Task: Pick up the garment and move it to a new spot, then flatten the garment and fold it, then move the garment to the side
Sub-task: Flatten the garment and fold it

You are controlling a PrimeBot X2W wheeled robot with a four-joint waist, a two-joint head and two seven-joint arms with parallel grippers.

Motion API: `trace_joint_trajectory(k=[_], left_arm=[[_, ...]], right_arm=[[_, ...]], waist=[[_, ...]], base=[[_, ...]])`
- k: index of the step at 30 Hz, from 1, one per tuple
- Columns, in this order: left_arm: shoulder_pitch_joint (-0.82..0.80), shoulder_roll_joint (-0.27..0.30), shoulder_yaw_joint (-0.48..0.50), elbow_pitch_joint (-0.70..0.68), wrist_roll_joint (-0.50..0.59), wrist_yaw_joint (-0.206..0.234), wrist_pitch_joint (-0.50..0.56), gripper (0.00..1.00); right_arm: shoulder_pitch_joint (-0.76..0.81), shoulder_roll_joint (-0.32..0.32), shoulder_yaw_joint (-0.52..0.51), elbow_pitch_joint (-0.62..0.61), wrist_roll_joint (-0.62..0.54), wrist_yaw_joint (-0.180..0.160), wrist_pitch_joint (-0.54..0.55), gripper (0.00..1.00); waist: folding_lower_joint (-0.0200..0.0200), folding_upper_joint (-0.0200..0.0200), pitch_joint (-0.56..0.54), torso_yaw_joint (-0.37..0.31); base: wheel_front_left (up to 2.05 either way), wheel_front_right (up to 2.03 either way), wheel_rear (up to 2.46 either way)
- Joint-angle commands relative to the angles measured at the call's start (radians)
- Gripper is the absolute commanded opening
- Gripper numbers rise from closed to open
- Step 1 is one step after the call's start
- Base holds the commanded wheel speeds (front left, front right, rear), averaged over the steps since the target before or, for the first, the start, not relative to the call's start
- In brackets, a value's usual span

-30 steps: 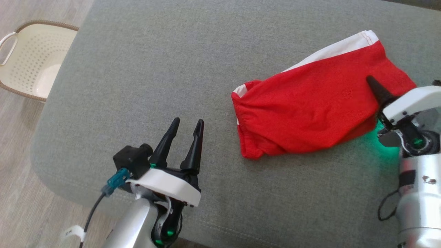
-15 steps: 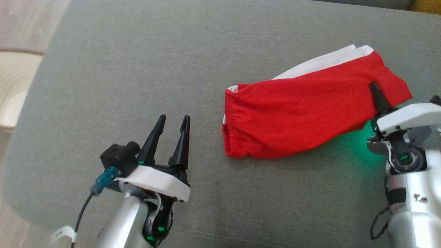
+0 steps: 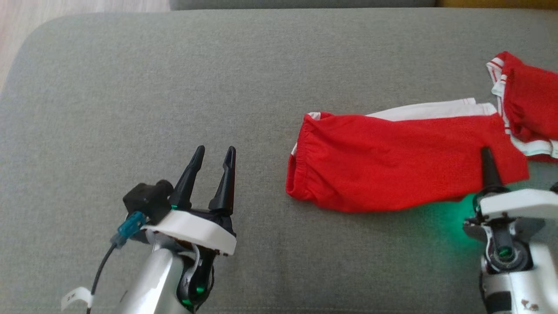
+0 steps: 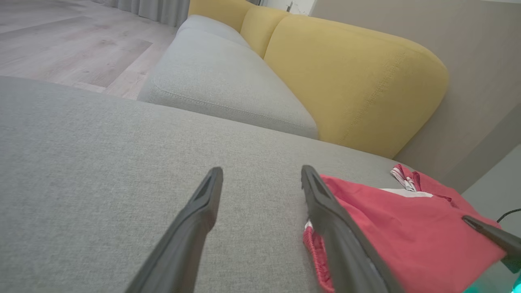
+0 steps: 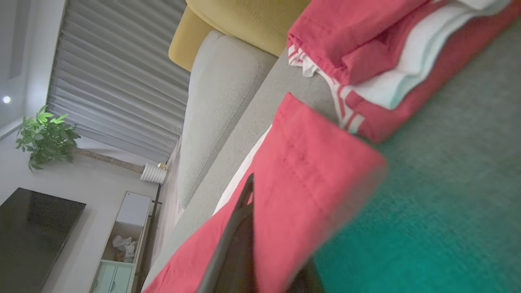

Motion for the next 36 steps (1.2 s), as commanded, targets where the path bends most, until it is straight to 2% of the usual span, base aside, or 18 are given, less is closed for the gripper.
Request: trace_joint_trajectory(k=[1,10,17,21,27,36], left_arm=[[-0.016,0.006,0.039,-0.026,0.006,-0.002,-0.012,1.0],[-0.005,0.006,0.032,-0.023,-0.001,-0.002,-0.012,1.0],[0.001,0.006,0.026,-0.021,-0.01,0.003,-0.012,1.0],[0.008,0.006,0.024,-0.02,-0.015,0.006,-0.012,1.0],[0.022,0.006,0.026,-0.019,-0.021,0.009,-0.012,1.0],[0.046,0.006,0.033,-0.018,-0.028,0.016,-0.012,1.0]], right_arm=[[-0.014,0.003,0.035,-0.041,0.015,0.007,-0.014,0.0],[-0.035,0.003,0.061,-0.007,0.011,0.007,-0.064,0.0],[-0.075,0.003,0.092,-0.045,-0.002,0.007,-0.083,0.0],[-0.081,0.003,0.169,-0.097,0.015,0.007,-0.075,0.0],[-0.055,0.003,0.339,-0.167,0.033,0.007,-0.057,0.0],[-0.006,0.003,0.477,-0.113,-0.03,0.007,-0.072,0.0]], waist=[[0.0,0.0,-0.007,-0.005],[0.0,0.0,-0.022,0.019],[0.0,0.0,-0.033,0.058],[0.0,0.0,-0.049,0.078],[0.0,0.0,-0.076,0.108],[0.0,0.0,-0.102,0.148]], base=[[0.0,0.0,0.0],[0.0,0.0,0.0],[0.0,0.0,0.0],[0.0,0.0,0.0],[0.0,0.0,0.0],[0.0,0.0,0.0]])
